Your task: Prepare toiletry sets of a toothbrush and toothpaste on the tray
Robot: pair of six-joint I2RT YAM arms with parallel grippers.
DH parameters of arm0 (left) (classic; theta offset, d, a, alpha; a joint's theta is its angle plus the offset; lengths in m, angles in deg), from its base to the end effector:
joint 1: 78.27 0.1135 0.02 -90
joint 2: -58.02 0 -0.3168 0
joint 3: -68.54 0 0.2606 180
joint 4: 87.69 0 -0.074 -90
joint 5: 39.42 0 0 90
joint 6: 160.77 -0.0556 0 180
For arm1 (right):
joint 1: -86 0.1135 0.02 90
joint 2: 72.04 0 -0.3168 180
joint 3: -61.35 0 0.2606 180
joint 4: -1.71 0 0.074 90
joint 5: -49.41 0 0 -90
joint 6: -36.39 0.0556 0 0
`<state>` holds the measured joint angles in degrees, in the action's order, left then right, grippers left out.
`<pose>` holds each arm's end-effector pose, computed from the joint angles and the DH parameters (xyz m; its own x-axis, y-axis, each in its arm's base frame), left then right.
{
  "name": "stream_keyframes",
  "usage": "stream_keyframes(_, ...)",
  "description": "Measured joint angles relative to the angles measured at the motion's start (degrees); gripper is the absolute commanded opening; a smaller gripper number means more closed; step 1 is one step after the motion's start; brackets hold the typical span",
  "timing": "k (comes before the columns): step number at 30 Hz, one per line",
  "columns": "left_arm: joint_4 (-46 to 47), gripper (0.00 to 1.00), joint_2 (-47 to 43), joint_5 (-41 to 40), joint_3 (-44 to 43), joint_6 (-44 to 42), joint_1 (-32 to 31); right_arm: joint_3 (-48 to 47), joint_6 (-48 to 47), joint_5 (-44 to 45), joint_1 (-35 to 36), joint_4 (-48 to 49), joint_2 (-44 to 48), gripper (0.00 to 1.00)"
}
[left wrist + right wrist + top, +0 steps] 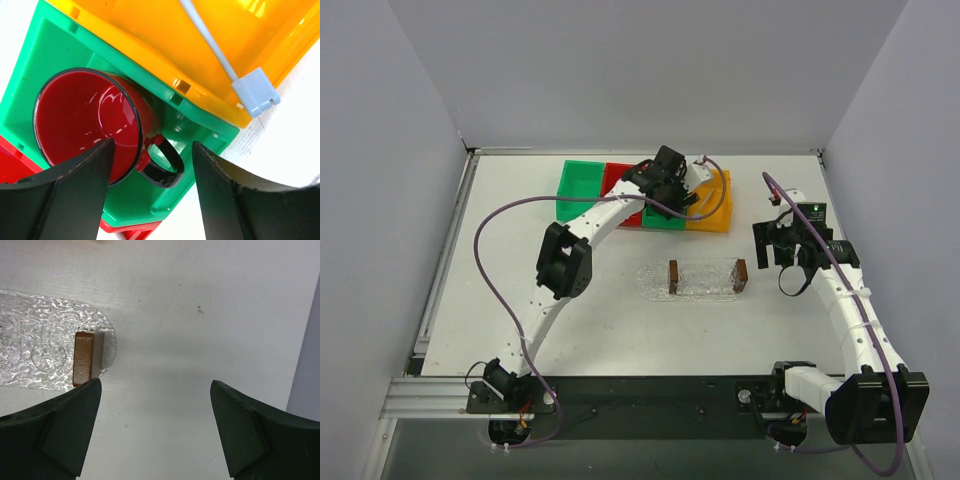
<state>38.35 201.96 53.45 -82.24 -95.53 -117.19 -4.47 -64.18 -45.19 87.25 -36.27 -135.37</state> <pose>0.4830 -0.3935 0.2361 -0.2438 0.7345 -0.6333 0.8326 0.4934 0.2517 0.2434 0.0098 0.3328 -0.5546 -0.1950 -0.8089 -0.1920 0.9759 -0.1036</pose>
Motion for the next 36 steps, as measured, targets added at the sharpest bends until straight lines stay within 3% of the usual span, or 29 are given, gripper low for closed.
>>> stream_keyframes(22, 1.05, 0.43, 2.34, -0.28, -2.27, -4.48, -0.04, 0.39, -0.2, -0.13, -0.55, 0.07, -0.2, 0.85)
stream_keyframes(27, 1.11, 0.32, 2.34, -0.7, -2.51, -4.61, -0.04, 0.5, -0.22, -0.15, -0.59, 0.09, -0.2, 0.85)
stream_keyframes(31, 1.33, 0.18, 2.36, -0.81, -2.62, -4.72, -0.04, 0.5, -0.2, -0.17, -0.59, 0.09, -0.2, 0.85)
stream_keyframes(36, 1.44, 0.12, 2.95, -1.7, -2.73, -4.42, -0.24, 0.5, -0.22, -0.17, -0.76, 0.09, -0.2, 0.85)
